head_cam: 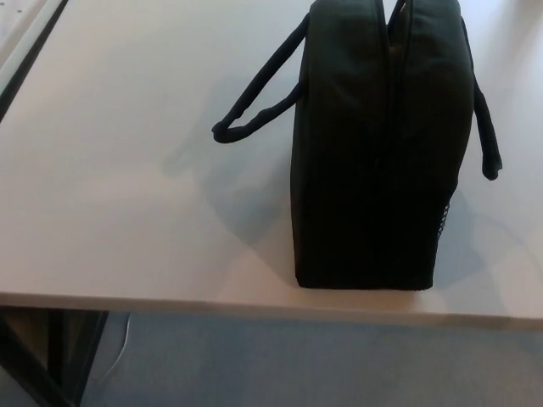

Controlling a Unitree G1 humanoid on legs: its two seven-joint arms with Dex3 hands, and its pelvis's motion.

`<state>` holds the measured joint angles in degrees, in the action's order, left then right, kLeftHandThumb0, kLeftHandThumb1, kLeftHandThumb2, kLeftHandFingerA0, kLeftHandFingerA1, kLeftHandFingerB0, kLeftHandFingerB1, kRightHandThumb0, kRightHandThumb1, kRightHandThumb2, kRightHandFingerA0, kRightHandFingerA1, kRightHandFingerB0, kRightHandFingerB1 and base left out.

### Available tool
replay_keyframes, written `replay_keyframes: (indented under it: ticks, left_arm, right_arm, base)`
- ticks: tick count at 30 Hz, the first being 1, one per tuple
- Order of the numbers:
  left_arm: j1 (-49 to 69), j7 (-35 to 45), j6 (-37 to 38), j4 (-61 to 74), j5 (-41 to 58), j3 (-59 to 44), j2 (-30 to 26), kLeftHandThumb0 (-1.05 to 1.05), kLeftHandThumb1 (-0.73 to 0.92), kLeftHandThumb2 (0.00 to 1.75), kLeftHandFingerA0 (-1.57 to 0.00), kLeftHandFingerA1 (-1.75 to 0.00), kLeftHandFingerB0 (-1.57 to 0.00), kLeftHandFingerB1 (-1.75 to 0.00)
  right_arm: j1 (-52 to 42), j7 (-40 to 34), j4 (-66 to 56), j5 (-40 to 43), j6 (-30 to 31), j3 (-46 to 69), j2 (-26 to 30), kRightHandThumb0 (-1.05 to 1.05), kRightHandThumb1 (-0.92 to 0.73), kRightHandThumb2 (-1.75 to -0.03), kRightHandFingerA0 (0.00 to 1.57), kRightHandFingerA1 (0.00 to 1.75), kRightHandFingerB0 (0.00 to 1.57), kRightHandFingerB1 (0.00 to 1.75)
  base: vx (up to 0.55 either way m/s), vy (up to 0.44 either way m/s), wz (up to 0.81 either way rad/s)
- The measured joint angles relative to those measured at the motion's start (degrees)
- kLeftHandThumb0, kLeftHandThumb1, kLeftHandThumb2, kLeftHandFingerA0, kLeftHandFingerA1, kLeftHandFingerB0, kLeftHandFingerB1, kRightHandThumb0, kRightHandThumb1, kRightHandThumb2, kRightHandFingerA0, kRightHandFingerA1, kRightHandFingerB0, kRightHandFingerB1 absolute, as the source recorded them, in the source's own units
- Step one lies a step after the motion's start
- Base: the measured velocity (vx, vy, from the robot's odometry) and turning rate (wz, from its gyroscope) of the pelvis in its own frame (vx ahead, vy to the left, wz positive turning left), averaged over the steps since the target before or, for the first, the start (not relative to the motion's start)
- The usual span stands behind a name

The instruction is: A lunch bag is kept on the middle of the desk and the robot uses both its hands to grab the opening of the bag from the left and right and moves its hands away from each other to spread the bag open

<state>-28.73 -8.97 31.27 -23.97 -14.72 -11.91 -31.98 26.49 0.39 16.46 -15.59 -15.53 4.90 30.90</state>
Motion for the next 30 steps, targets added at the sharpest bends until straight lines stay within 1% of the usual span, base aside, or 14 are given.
replay_keyframes:
  ticks: [1,3,4,9,11,14,15,16,17,18,20,24,25,30]
  left_arm:
    - [-2.1,-0.4,-0.2,-1.2,-0.8,1.3,0.0,0.10,0.56,0.63,-0.28,-0.33,-0.16,-0.34]
    - [-7.1,-1.5,-0.8,-3.9,-2.6,4.4,0.0,0.09,0.55,0.62,-0.30,-0.33,-0.14,-0.34]
    - [-8.8,-1.9,-1.0,-5.0,-3.2,5.6,0.1,-0.01,0.41,0.89,-0.11,-0.47,0.00,-0.45]
    - [-18.4,-5.0,-2.5,-12.4,-7.7,14.6,0.7,-0.02,0.39,0.88,-0.15,-0.49,-0.01,-0.45]
    - [-20.4,-6.3,-2.9,-14.6,-9.1,17.4,1.0,0.02,0.45,0.94,-0.11,-0.48,0.00,-0.45]
    - [-23.0,-9.3,-3.6,-18.4,-11.8,22.9,2.2,-0.06,0.40,0.89,-0.15,-0.50,-0.03,-0.46]
    - [-23.7,-10.3,-3.9,-19.7,-12.7,24.8,2.8,-0.06,0.58,0.57,-0.30,-0.33,-0.10,-0.30]
    - [-24.0,-10.8,-3.9,-20.2,-13.1,25.6,3.1,-0.11,0.37,0.85,-0.25,-0.57,-0.02,-0.47]
    - [-24.4,-11.7,-4.0,-21.2,-13.8,27.2,3.7,-0.11,0.37,0.85,-0.25,-0.57,-0.02,-0.47]
    - [-24.8,-12.7,-4.1,-22.1,-14.5,28.8,4.3,-0.17,0.51,0.55,-0.40,-0.53,-0.29,-0.34]
    - [-25.4,-14.4,-4.3,-23.7,-15.9,31.7,5.5,-0.27,0.55,0.56,-0.45,-0.78,-0.63,-0.66]
    - [-26.3,-18.0,-4.6,-26.7,-18.5,37.6,7.8,-0.22,0.57,0.57,-0.47,-0.85,-0.61,-0.82]
    - [-26.5,-19.0,-4.6,-27.6,-19.2,39.3,8.4,-0.22,0.58,0.56,-0.50,-0.81,-0.44,-0.87]
    - [-26.8,-23.6,-4.7,-31.1,-23.0,47.4,11.1,-0.24,0.61,0.58,-0.44,-0.79,-0.53,-0.88]
  right_arm:
    - [2.1,0.0,1.4,-0.4,0.0,-0.8,0.0,-0.42,-0.46,-0.55,0.65,0.40,0.57,0.38]
    - [7.2,-0.1,4.7,-1.6,0.0,-3.2,0.1,-0.49,-0.41,-0.71,0.59,0.49,0.53,0.47]
    - [8.9,-0.3,6.0,-2.1,0.0,-4.2,0.1,-0.42,-0.47,-0.55,0.67,0.41,0.56,0.37]
    - [19.3,-1.4,14.7,-5.4,0.0,-11.2,0.1,-0.38,-0.49,-0.55,0.61,0.40,0.49,0.36]
    - [22.0,-1.9,17.3,-6.5,0.0,-13.4,0.1,-0.43,-0.41,-0.67,0.58,0.49,0.47,0.45]
    - [26.9,-2.8,22.1,-8.4,0.1,-17.5,-0.1,-0.42,-0.40,-0.65,0.56,0.49,0.47,0.44]
    - [28.4,-3.1,23.8,-9.0,0.1,-18.9,-0.2,-0.42,-0.40,-0.66,0.55,0.49,0.44,0.44]
    - [29.1,-3.3,24.6,-9.3,0.1,-19.5,-0.2,-0.43,-0.40,-0.66,0.52,0.48,0.45,0.44]
    - [30.3,-3.6,25.9,-9.9,0.1,-20.7,-0.4,-0.43,-0.40,-0.66,0.52,0.48,0.45,0.44]
    - [31.6,-4.0,27.3,-10.4,0.1,-21.8,-0.4,-0.43,-0.39,-0.66,0.51,0.48,0.45,0.44]
    - [33.6,-4.7,29.7,-11.5,0.1,-23.9,-0.6,-0.43,-0.40,-0.66,0.49,0.48,0.44,0.44]
    - [37.2,-6.0,34.2,-13.4,0.1,-27.7,-0.9,-0.43,-0.39,-0.65,0.50,0.48,0.42,0.42]
    - [38.2,-6.4,35.3,-13.9,0.1,-28.7,-0.9,-0.43,-0.40,-0.65,0.46,0.48,0.38,0.41]
    - [42.2,-8.1,40.0,-16.0,0.0,-32.8,-1.1,-0.38,-0.52,-0.56,0.49,0.40,0.41,0.34]
  base:
    - [0.00,0.000,0.00]
    - [0.00,0.000,0.00]
    - [0.00,0.000,0.00]
    - [0.00,0.000,0.00]
    - [0.00,0.000,0.00]
    - [0.00,0.000,0.00]
    - [0.00,0.000,0.00]
    - [0.00,0.000,0.00]
    - [0.00,0.000,0.00]
    - [0.00,0.000,0.00]
    - [0.00,0.000,0.00]
    - [0.00,0.000,0.00]
    - [0.00,0.000,0.00]
    - [0.00,0.000,0.00]
